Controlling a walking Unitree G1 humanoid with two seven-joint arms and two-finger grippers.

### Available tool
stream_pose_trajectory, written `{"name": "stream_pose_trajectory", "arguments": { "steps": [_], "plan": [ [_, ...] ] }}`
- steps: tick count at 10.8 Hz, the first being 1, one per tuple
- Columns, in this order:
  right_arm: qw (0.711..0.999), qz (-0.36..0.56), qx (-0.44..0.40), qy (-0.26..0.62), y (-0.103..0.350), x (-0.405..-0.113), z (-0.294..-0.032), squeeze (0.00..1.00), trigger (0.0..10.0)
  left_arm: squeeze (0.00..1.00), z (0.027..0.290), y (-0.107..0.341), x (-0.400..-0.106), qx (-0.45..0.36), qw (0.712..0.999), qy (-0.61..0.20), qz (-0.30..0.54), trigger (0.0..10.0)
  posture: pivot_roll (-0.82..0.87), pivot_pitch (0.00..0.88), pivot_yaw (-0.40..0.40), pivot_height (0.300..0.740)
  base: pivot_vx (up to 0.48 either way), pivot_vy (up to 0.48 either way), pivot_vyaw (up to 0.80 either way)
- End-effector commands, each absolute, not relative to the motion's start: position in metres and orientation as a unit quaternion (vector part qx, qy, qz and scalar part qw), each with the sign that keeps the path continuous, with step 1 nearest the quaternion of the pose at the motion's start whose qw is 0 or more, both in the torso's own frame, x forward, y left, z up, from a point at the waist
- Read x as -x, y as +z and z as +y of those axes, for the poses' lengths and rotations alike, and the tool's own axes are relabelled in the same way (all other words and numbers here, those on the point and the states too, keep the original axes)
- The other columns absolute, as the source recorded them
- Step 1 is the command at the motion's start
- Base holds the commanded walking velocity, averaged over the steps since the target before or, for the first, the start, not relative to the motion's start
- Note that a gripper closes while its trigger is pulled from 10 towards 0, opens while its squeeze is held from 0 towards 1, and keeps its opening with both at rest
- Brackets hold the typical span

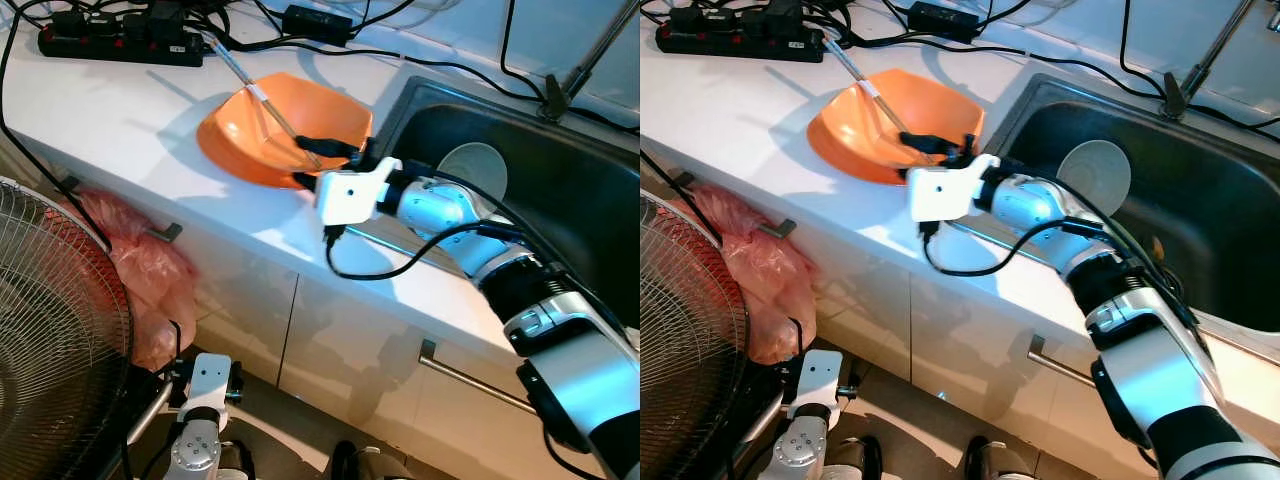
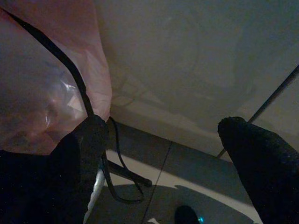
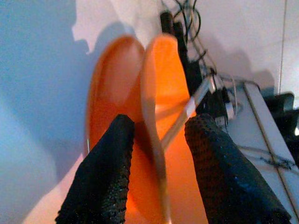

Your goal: Kitchen organization

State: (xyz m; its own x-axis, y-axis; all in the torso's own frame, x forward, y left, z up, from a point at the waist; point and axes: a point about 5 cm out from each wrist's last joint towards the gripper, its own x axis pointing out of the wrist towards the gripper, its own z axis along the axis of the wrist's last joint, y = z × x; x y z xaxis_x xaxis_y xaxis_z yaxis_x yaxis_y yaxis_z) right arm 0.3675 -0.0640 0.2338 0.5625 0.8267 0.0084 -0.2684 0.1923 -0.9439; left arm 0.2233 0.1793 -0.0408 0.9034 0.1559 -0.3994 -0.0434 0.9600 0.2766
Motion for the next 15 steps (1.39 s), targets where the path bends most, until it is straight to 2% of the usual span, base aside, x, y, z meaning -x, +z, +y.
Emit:
{"name": "stream_pose_trajectory", "arguments": {
  "steps": [1,6,9,12,15],
  "plan": [
    [0.726,-0.267,0.517,0.367,0.236,-0.370,-0.072,0.00,10.0,0.00,0.175,-0.046,-0.218,-0.136,0.963,0.041,0.229,10.0,0.05,0.157,-0.112,0.740,0.000,0.000,0.00],
    [0.764,-0.213,0.541,0.280,0.238,-0.388,-0.112,0.00,10.0,0.00,0.176,-0.045,-0.220,-0.141,0.962,0.035,0.231,10.0,0.04,0.161,-0.097,0.740,0.000,0.000,0.00],
    [0.772,-0.205,0.537,0.269,0.233,-0.388,-0.118,0.00,10.0,0.00,0.175,-0.045,-0.221,-0.141,0.962,0.033,0.231,10.0,0.04,0.163,-0.096,0.740,0.000,0.000,0.00],
    [0.805,-0.140,0.538,0.208,0.216,-0.390,-0.156,0.00,10.0,0.00,0.175,-0.044,-0.222,-0.143,0.962,0.030,0.231,10.0,0.03,0.163,-0.095,0.740,0.000,0.000,0.00],
    [0.820,-0.132,0.531,0.171,0.218,-0.385,-0.182,0.00,10.0,0.00,0.177,-0.044,-0.223,-0.145,0.961,0.027,0.233,10.0,0.02,0.164,-0.082,0.740,0.000,0.000,0.00]
  ]
}}
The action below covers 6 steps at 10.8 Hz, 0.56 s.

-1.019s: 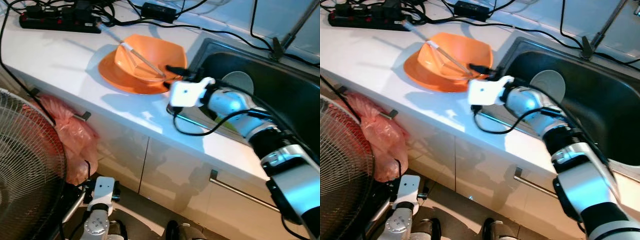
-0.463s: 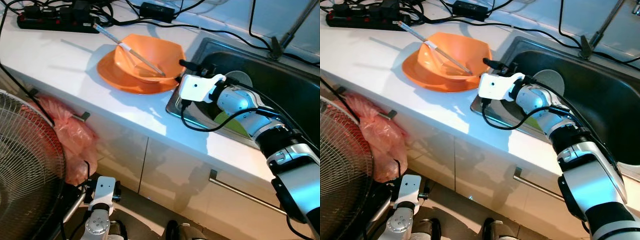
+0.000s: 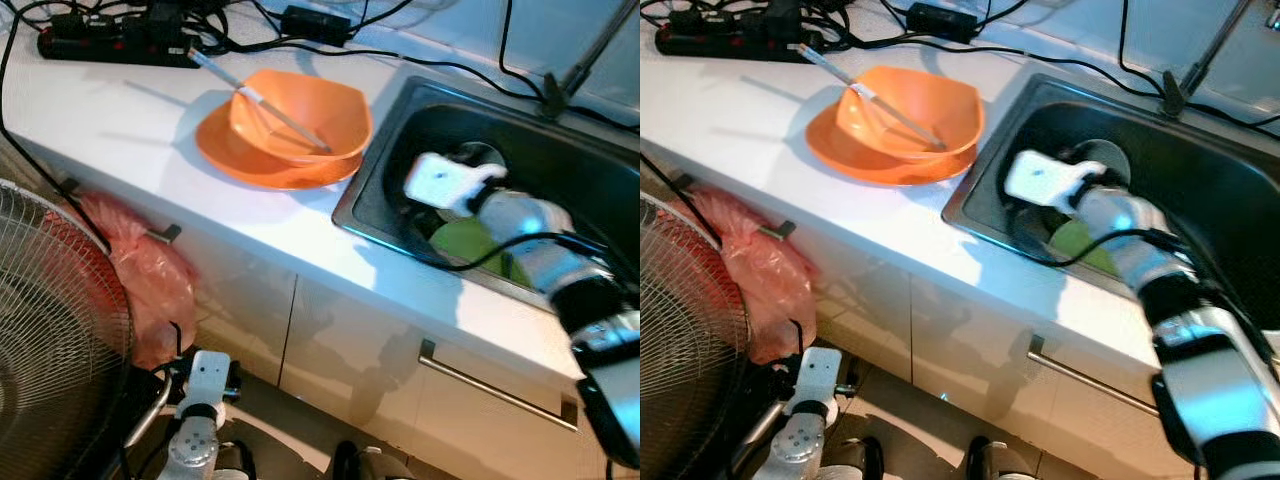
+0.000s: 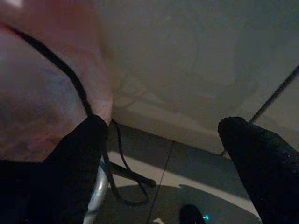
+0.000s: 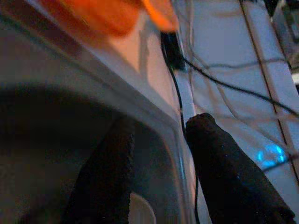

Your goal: Kitchen organization

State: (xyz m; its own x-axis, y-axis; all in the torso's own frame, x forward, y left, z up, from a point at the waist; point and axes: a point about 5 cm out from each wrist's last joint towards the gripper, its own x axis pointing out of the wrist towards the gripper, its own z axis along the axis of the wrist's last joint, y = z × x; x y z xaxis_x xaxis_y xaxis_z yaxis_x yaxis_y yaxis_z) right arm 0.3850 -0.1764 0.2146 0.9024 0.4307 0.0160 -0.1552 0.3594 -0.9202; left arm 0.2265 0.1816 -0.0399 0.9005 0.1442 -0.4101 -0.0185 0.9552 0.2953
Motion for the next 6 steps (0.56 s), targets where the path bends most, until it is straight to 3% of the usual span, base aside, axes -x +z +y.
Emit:
{"name": "stream_pose_trajectory", "arguments": {
  "steps": [1,3,4,6],
  "plan": [
    [0.830,-0.127,0.524,0.144,0.221,-0.384,-0.191,0.00,10.0,0.00,0.177,-0.044,-0.223,-0.145,0.961,0.026,0.233,10.0,0.02,0.163,-0.079,0.740,0.000,0.000,0.00],
    [0.874,-0.117,0.465,0.082,0.219,-0.380,-0.211,0.00,10.0,0.00,0.175,-0.044,-0.224,-0.146,0.961,0.020,0.234,10.0,0.01,0.153,-0.068,0.740,0.000,0.000,0.00],
    [0.916,-0.110,0.384,0.036,0.214,-0.376,-0.223,0.00,10.0,0.00,0.175,-0.044,-0.225,-0.147,0.961,0.018,0.233,10.0,0.01,0.145,-0.063,0.740,0.000,0.000,0.00],
    [0.967,-0.110,0.229,-0.026,0.206,-0.367,-0.241,0.00,10.0,0.00,0.176,-0.043,-0.226,-0.148,0.961,0.018,0.232,10.0,0.01,0.138,-0.055,0.740,0.000,0.000,0.00]
  ]
}}
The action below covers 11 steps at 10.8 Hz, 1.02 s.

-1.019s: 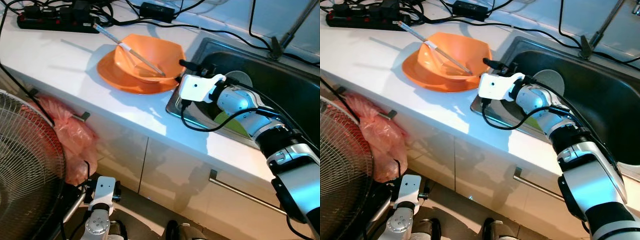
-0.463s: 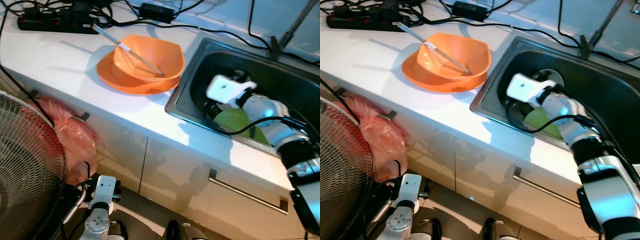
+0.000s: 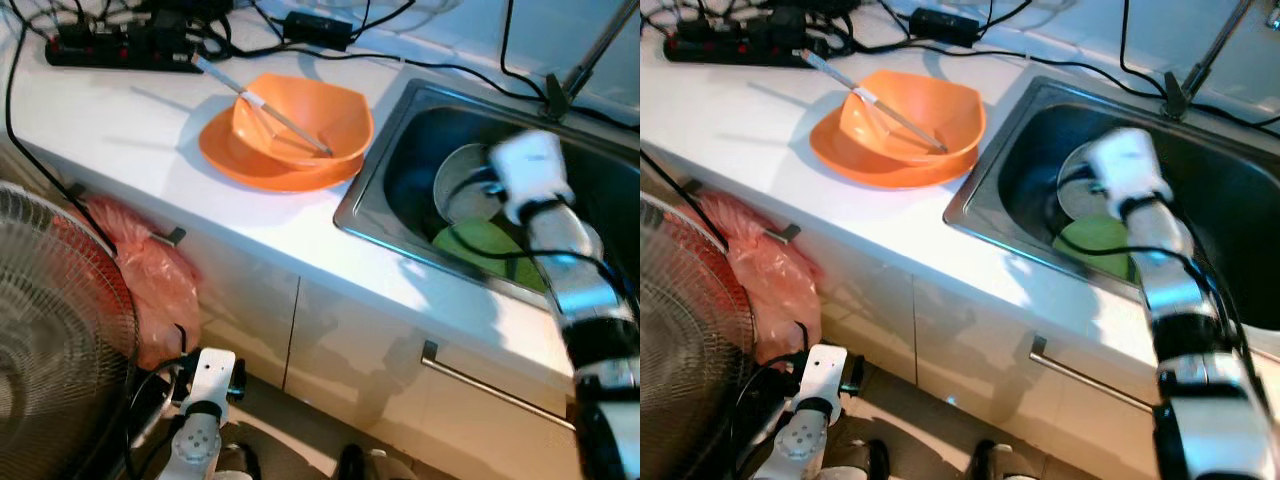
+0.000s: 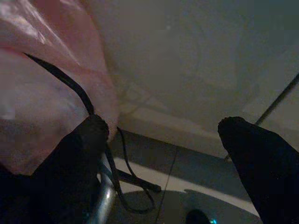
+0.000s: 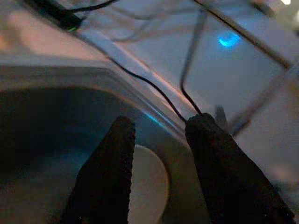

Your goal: Kitchen organization

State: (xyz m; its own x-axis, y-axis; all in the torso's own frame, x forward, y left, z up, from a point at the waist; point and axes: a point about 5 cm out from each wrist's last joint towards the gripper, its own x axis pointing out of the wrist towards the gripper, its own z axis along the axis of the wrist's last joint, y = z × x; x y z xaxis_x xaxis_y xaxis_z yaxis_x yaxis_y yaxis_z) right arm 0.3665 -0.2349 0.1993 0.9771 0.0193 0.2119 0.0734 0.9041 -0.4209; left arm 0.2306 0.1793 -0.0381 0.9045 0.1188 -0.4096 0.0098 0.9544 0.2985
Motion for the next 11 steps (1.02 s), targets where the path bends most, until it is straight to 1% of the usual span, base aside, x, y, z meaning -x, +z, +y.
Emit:
{"name": "stream_pose_trajectory", "arguments": {
  "steps": [1,2,3,4,5,6,8,9,10,11],
  "plan": [
    [0.984,-0.122,0.125,-0.023,0.201,-0.359,-0.240,0.00,10.0,0.00,0.175,-0.044,-0.225,-0.151,0.961,0.011,0.233,10.0,0.00,0.130,-0.047,0.740,0.000,0.000,0.00],
    [0.989,-0.130,0.075,-0.020,0.200,-0.355,-0.239,0.00,10.0,0.00,0.175,-0.044,-0.225,-0.152,0.961,0.009,0.233,10.0,0.00,0.127,-0.044,0.740,0.000,0.000,0.00],
    [0.989,-0.144,0.027,0.005,0.202,-0.345,-0.240,0.00,10.0,0.00,0.176,-0.043,-0.225,-0.152,0.961,0.007,0.231,10.0,0.00,0.122,-0.038,0.740,0.000,0.000,0.00],
    [0.989,-0.145,0.021,0.029,0.201,-0.338,-0.242,0.00,10.0,0.00,0.176,-0.044,-0.225,-0.154,0.961,0.004,0.232,10.0,0.00,0.120,-0.033,0.740,0.000,0.000,0.00],
    [0.989,-0.139,-0.010,0.058,0.200,-0.331,-0.248,0.00,10.0,0.00,0.176,-0.044,-0.224,-0.156,0.960,-0.001,0.233,10.0,-0.01,0.121,-0.028,0.740,0.000,0.000,0.00],
    [0.989,-0.115,-0.012,0.087,0.190,-0.325,-0.253,0.00,10.0,0.00,0.175,-0.045,-0.223,-0.157,0.959,-0.004,0.234,10.0,-0.01,0.119,-0.026,0.740,0.000,0.000,0.00],
    [0.985,-0.080,-0.007,0.154,0.170,-0.315,-0.249,0.00,10.0,0.00,0.175,-0.043,-0.225,-0.157,0.960,-0.004,0.231,10.0,0.00,0.136,-0.022,0.740,0.000,0.000,0.00],
    [0.984,-0.070,-0.012,0.166,0.162,-0.315,-0.246,0.00,10.0,0.00,0.175,-0.042,-0.227,-0.156,0.961,-0.004,0.229,10.0,0.00,0.140,-0.019,0.740,0.000,0.000,0.00],
    [0.982,-0.071,-0.023,0.174,0.161,-0.316,-0.245,0.00,10.0,0.00,0.175,-0.042,-0.227,-0.156,0.961,-0.003,0.228,10.0,0.00,0.143,-0.017,0.740,0.000,0.000,0.00],
    [0.975,-0.078,-0.036,0.207,0.164,-0.317,-0.239,0.00,10.0,0.00,0.176,-0.041,-0.228,-0.156,0.961,-0.002,0.227,10.0,0.00,0.145,-0.017,0.740,0.000,0.000,0.00]
  ]
}}
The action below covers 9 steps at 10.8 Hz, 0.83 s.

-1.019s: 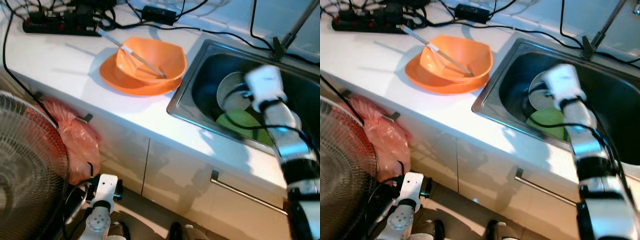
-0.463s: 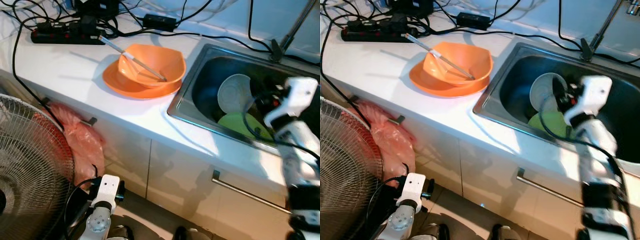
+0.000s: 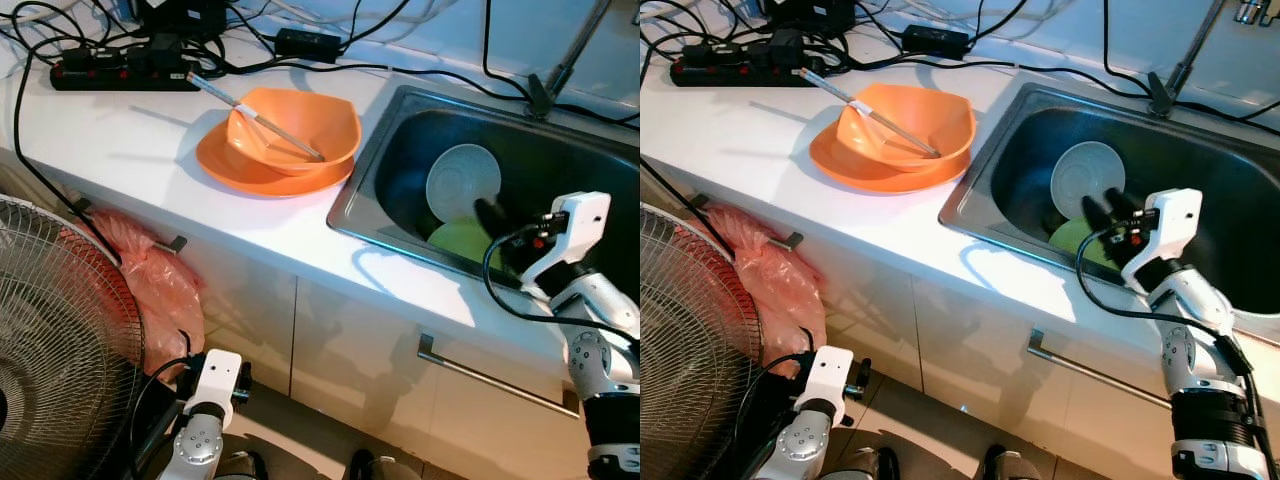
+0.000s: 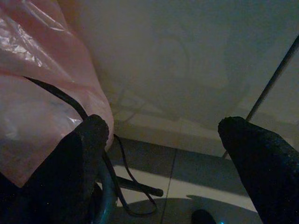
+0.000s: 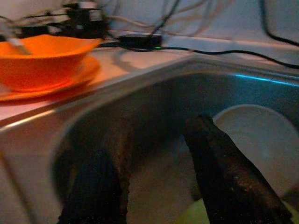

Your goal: Kitchen organization

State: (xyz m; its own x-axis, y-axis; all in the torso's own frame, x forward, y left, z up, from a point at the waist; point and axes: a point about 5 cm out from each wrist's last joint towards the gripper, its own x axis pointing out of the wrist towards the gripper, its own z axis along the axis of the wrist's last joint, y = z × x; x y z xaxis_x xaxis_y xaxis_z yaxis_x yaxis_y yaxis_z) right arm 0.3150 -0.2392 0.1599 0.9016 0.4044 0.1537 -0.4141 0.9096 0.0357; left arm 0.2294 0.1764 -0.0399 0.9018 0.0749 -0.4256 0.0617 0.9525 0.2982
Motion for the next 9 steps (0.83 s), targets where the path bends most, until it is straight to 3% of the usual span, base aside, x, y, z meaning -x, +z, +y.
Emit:
{"name": "stream_pose_trajectory", "arguments": {
  "steps": [1,4,9],
  "plan": [
    [0.962,-0.087,-0.043,0.255,0.168,-0.315,-0.230,0.00,10.0,0.00,0.177,-0.041,-0.228,-0.156,0.962,-0.001,0.226,10.0,0.01,0.147,-0.019,0.740,0.000,0.000,0.00],
    [0.940,-0.091,-0.044,0.325,0.168,-0.319,-0.208,0.00,10.0,0.00,0.177,-0.037,-0.232,-0.154,0.965,0.004,0.213,10.0,0.01,0.149,-0.021,0.740,0.000,0.000,0.00],
    [0.940,-0.067,-0.029,0.334,0.156,-0.323,-0.211,0.00,10.0,0.00,0.181,-0.019,-0.249,-0.159,0.974,0.005,0.164,10.0,0.03,0.152,-0.023,0.740,0.000,0.000,0.00]
  ]
}}
